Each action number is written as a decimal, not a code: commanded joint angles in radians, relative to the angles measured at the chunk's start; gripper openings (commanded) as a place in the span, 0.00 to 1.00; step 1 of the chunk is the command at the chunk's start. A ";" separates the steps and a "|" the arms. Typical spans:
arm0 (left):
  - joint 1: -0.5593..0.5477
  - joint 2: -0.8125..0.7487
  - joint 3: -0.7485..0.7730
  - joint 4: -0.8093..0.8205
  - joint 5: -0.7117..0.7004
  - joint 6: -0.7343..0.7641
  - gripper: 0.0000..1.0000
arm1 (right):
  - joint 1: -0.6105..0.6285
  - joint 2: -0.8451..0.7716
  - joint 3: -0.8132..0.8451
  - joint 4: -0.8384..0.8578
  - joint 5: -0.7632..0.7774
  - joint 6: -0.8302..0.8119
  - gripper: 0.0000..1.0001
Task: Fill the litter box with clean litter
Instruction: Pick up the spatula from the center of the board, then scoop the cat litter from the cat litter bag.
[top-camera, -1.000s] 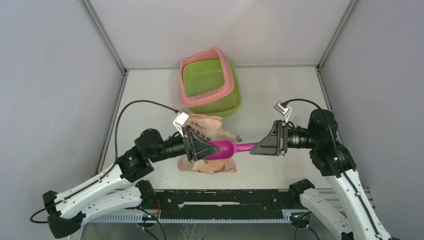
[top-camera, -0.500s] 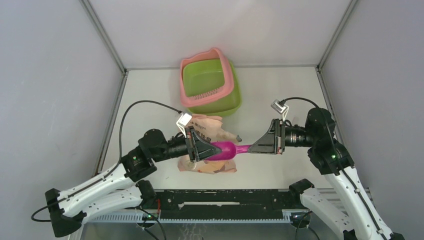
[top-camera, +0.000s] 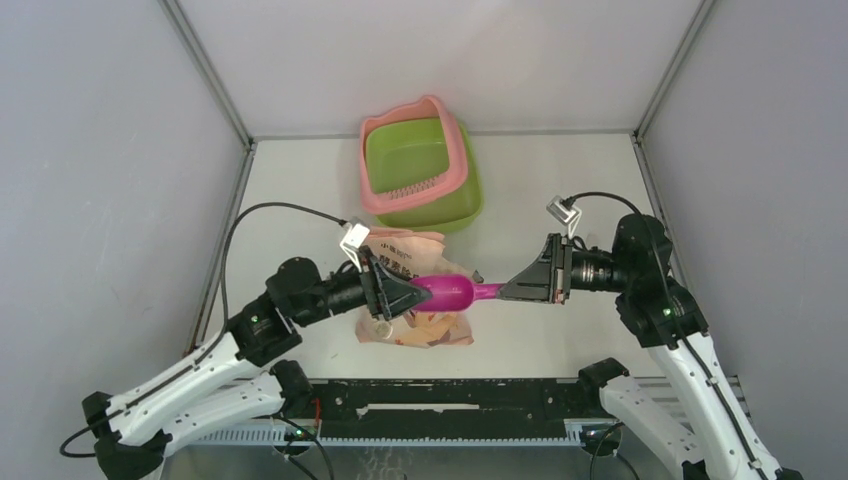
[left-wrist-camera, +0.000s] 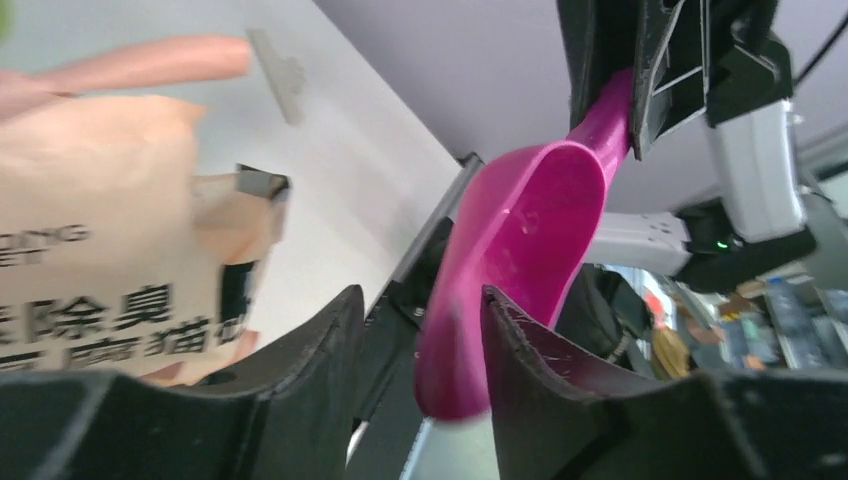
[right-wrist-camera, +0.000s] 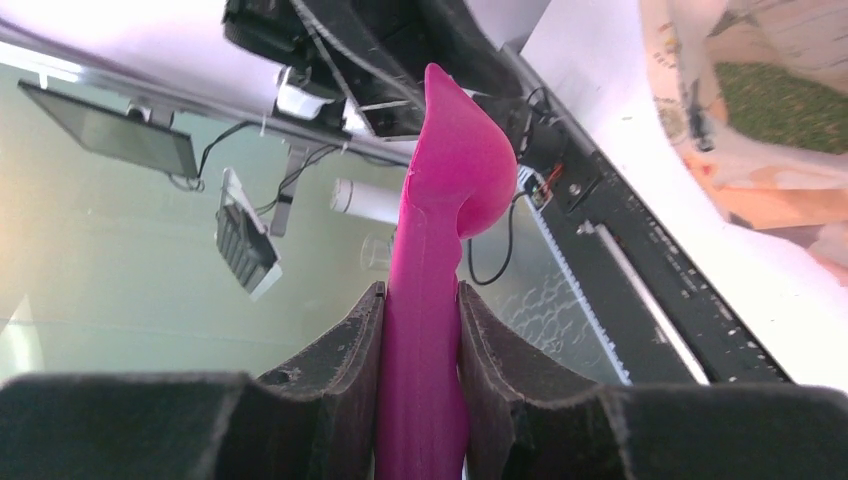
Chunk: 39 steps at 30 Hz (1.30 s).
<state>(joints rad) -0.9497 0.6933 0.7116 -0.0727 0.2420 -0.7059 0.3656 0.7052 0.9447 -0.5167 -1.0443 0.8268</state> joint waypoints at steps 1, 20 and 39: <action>0.056 -0.051 0.141 -0.152 -0.091 0.106 0.54 | -0.086 0.026 0.033 -0.032 -0.013 -0.059 0.00; 0.206 -0.259 -0.126 -0.173 -0.355 0.244 0.75 | -0.185 0.205 0.344 -0.594 0.345 -0.461 0.00; 0.235 -0.183 -0.260 0.001 -0.498 0.322 0.76 | -0.117 0.386 0.470 -0.636 0.341 -0.464 0.00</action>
<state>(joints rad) -0.7261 0.4206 0.4927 -0.2066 -0.3031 -0.4343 0.2256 1.0695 1.3769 -1.1511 -0.6888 0.3828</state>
